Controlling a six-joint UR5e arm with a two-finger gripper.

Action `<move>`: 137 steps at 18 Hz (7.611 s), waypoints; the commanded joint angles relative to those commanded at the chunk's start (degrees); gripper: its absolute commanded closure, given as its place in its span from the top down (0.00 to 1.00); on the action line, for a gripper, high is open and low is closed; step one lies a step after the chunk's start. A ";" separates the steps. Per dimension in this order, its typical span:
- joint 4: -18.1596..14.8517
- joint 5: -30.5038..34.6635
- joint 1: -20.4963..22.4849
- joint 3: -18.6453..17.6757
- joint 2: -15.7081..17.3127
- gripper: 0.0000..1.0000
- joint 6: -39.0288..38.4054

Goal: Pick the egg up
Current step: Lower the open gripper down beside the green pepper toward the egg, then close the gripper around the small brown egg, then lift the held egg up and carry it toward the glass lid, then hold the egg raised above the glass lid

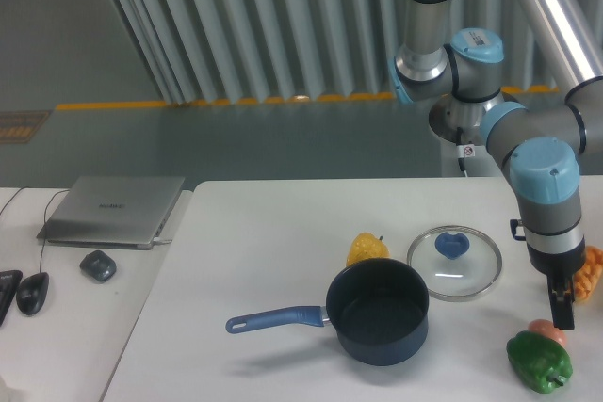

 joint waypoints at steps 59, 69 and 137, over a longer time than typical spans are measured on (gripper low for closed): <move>5.80 2.64 -3.34 -0.26 -5.19 0.91 -5.10; 5.80 2.64 -3.34 -0.53 -5.10 0.77 -5.71; -16.61 -14.15 -4.48 2.55 9.75 0.22 -13.62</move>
